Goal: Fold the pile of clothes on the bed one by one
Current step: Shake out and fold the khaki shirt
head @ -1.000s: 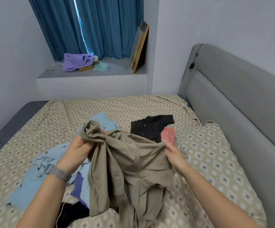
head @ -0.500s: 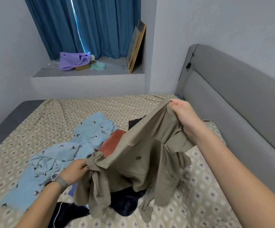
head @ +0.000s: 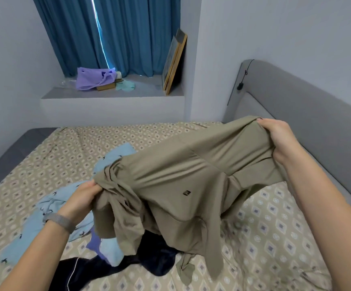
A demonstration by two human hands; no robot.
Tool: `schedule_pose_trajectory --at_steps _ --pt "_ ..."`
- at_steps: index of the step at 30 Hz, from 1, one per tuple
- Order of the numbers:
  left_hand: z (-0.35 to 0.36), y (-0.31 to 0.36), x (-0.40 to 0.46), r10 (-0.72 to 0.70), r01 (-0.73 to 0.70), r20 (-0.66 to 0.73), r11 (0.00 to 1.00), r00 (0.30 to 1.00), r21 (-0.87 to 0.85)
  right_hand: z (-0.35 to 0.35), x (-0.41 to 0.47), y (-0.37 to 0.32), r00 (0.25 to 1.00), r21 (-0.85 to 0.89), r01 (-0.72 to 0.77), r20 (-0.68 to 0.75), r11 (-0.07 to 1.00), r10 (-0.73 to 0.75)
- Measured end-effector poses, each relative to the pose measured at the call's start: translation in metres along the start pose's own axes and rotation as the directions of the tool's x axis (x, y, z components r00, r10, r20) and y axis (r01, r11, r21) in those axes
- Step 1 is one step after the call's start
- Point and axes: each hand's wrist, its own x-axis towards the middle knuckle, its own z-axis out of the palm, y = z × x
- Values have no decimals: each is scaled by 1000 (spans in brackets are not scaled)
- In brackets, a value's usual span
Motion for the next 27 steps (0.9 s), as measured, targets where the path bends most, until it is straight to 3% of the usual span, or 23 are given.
schedule_pose_trajectory --at_steps 2,5,7,9,10,12,14,16,18,22,27 --pt "6 14 -7 16 -13 44 997 999 -72 -16 6 8 996 -37 -44 -77 998 41" --pt "32 34 -12 37 -17 139 989 990 -146 -30 9 30 987 -298 -159 -72 941 143" --pt "57 47 -13 57 -20 201 983 978 -184 -26 6 54 964 -574 -164 81 802 255" --pt "84 60 -12 55 -18 251 989 967 -145 -11 -5 71 879 -795 23 305 606 367" --pt "97 64 -12 48 -19 270 994 962 -109 1 -13 78 821 -805 93 395 586 412" --pt "120 69 -11 37 -26 328 999 944 -37 27 -31 90 726 -695 161 565 701 393" --pt "139 70 -10 35 -35 378 999 925 -7 53 -49 104 647 -563 323 718 761 257" --pt "149 69 -10 32 -35 410 999 911 -1 70 -66 115 607 -469 331 770 819 196" --pt "149 68 -11 26 -39 446 999 895 20 78 -78 118 613 -383 203 767 901 188" --pt "128 61 -9 55 -87 470 995 881 47 72 -79 112 718 -246 96 688 965 103" --pt "95 9 -1 1 -12 422 1000 907 23 65 -73 92 795 -222 90 604 971 64"
